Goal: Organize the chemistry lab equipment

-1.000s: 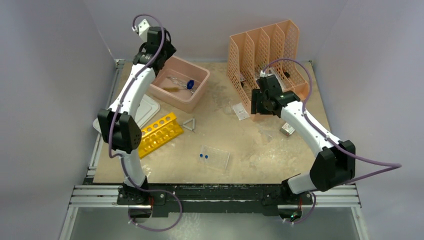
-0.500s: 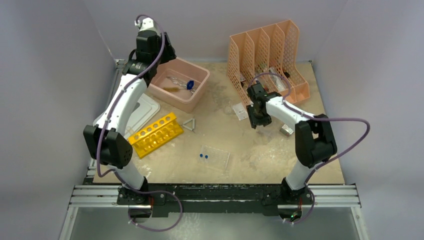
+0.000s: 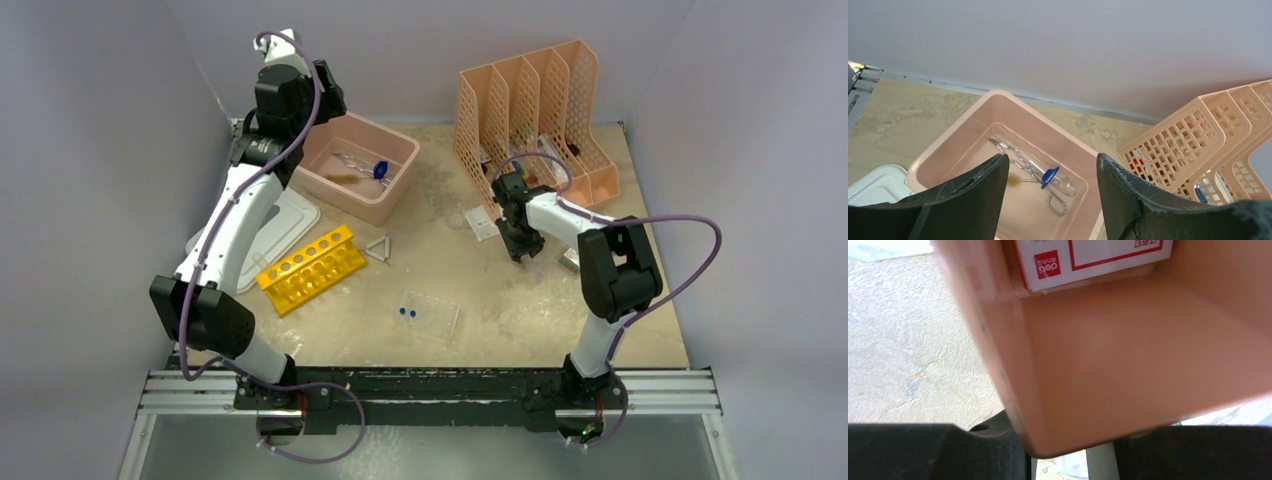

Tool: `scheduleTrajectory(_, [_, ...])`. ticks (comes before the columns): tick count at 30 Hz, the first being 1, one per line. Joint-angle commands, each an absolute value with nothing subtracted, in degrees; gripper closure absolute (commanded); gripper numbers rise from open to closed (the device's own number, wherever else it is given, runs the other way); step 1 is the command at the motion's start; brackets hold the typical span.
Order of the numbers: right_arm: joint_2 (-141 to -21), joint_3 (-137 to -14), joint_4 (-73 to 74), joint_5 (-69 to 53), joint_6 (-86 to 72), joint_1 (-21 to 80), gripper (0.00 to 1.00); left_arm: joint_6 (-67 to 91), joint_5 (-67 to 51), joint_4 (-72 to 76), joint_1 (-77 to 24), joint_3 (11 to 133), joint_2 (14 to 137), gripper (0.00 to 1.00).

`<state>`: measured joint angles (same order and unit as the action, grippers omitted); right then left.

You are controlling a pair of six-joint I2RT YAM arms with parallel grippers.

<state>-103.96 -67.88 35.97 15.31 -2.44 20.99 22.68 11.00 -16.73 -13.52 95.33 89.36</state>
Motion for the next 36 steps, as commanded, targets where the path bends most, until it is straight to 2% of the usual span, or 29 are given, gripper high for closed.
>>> scheduleTrajectory(1, [-103.87,-67.88,34.31,7.12,1.92,21.18,0.65,21.20,10.19,-12.17,-13.18,93.87,86.26,0.36])
scheduleTrajectory(4, [-102.58,-66.74,33.09,4.34,2.65,21.18,0.66,20.93,10.74,-10.74,-13.18,92.35,85.13,0.36])
scheduleTrajectory(14, [-98.86,-63.87,30.68,7.01,3.30,22.25,0.77,20.48,12.32,-9.67,-13.18,90.43,83.79,0.36])
scheduleTrajectory(17, [-97.83,-62.85,30.25,5.86,3.34,22.84,0.77,20.39,12.60,-9.67,-13.18,89.94,83.44,0.36])
scheduleTrajectory(22, [-98.90,-62.66,30.24,4.76,3.35,23.24,0.70,20.48,12.88,-9.28,-13.18,89.06,82.89,0.36])
scheduleTrajectory(26, [-100.79,-63.87,30.39,5.56,3.12,23.64,0.71,20.24,12.58,-9.23,-13.18,88.95,82.79,0.36])
scheduleTrajectory(29, [-101.48,-64.60,30.40,5.76,2.69,23.98,0.77,19.88,12.57,-9.12,-13.18,88.86,82.71,0.36])
scheduleTrajectory(33, [-101.41,-65.89,30.91,4.32,2.65,24.49,1.00,19.69,12.40,-8.84,-13.18,88.55,82.71,0.32])
scheduleTrajectory(36, [-99.50,-66.84,31.11,2.58,2.72,24.95,1.00,19.94,12.76,-8.69,-13.18,88.42,82.71,0.21])
